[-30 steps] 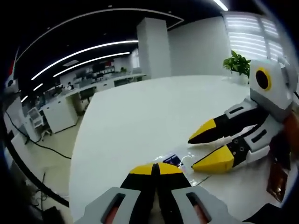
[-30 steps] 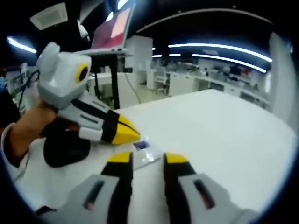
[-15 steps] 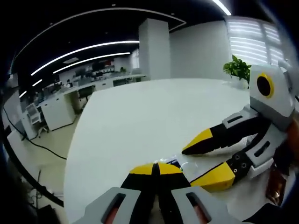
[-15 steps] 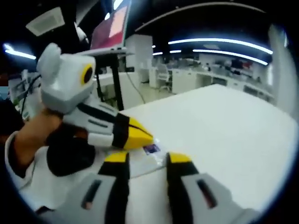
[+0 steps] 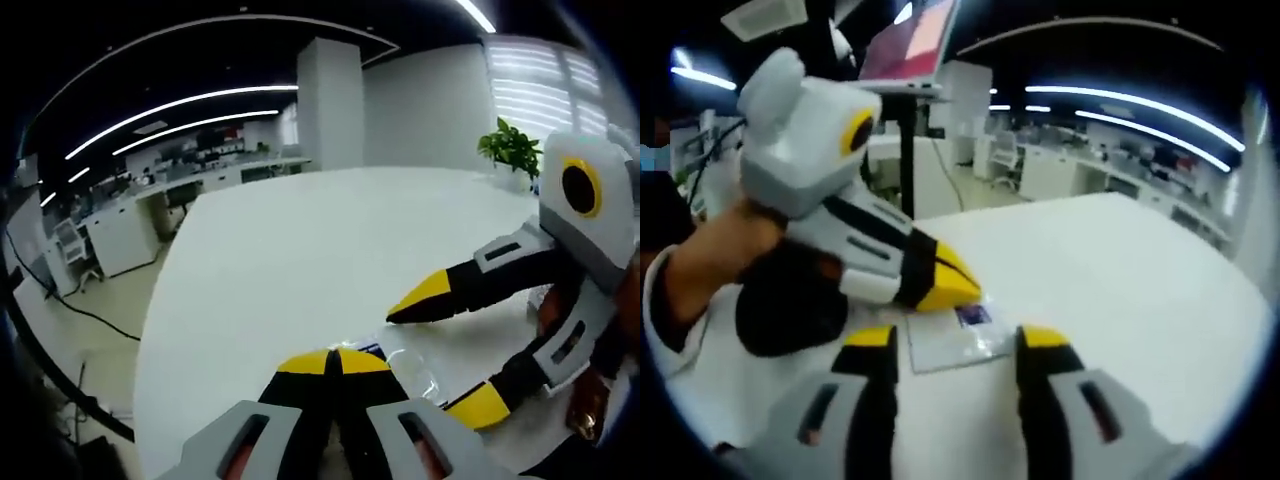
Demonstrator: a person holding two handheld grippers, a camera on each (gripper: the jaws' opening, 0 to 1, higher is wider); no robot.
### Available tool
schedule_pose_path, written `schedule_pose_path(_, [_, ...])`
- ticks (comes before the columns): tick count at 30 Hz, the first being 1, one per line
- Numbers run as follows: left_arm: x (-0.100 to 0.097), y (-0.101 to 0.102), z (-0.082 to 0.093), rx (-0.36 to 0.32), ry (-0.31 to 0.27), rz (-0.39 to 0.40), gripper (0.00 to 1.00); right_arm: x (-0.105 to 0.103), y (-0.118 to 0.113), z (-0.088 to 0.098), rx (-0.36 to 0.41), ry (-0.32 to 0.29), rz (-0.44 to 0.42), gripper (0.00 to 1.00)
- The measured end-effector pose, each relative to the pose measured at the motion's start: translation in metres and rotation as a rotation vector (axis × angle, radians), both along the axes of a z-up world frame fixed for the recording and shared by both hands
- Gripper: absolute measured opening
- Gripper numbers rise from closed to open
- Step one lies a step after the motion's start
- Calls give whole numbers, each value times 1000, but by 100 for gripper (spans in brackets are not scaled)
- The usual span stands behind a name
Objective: Arrange the skincare products in the storage area until every visible bottle or jar stands upright without overlapping.
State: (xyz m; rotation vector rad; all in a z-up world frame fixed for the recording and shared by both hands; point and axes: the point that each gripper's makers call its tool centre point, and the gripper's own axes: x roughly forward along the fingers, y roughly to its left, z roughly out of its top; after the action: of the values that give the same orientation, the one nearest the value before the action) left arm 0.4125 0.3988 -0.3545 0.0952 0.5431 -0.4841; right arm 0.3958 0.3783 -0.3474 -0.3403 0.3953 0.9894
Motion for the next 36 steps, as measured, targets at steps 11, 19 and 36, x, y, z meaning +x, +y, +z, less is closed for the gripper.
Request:
schedule_pose_path(11, [1, -1, 0, -16, 18, -4, 0, -2, -1, -2, 5, 53, -15, 40])
schedule_pose_path(19, [2, -1, 1, -22, 16, -6, 0, -2, 2, -3, -22, 73, -29, 39])
schedule_pose_path(36, [-3, 0, 0, -4, 8, -6, 0, -24, 18, -4, -33, 28, 80, 3])
